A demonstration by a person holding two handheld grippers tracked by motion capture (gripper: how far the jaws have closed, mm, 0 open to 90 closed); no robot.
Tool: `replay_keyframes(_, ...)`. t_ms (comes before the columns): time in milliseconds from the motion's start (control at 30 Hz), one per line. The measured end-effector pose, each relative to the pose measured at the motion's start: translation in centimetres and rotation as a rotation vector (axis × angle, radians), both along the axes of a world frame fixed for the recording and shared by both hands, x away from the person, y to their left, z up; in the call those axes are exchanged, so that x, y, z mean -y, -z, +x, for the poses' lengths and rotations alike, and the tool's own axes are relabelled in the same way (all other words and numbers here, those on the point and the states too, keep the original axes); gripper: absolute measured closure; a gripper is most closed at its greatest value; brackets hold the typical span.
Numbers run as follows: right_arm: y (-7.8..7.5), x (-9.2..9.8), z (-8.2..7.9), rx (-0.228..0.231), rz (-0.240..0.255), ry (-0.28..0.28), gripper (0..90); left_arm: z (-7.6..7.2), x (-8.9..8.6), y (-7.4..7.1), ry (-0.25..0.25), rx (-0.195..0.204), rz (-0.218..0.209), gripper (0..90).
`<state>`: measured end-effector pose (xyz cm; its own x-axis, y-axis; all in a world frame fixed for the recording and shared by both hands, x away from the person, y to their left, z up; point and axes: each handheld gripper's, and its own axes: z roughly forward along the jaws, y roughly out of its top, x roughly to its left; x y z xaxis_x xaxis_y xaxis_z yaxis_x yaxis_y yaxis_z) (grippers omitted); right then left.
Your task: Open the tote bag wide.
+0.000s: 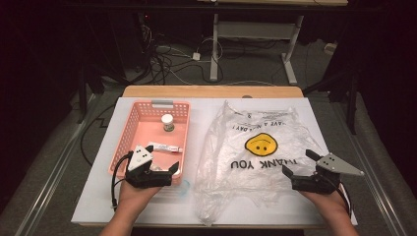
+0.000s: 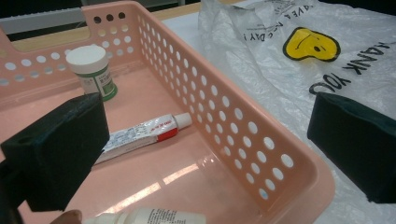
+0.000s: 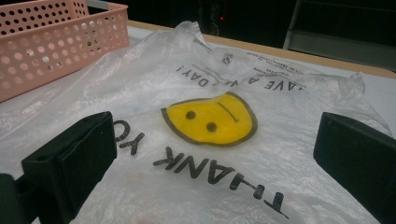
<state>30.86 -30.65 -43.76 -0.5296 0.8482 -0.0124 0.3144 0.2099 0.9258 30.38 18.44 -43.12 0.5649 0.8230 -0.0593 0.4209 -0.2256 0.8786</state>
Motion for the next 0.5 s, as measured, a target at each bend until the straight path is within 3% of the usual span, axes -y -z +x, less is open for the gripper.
replay_keyframes(500, -0.6, 0.12, -0.47, 0.038, 0.015, -0.005, 0.1, -0.07, -0.02, -0.27, -0.003, 0.003, -0.006, 0.0)
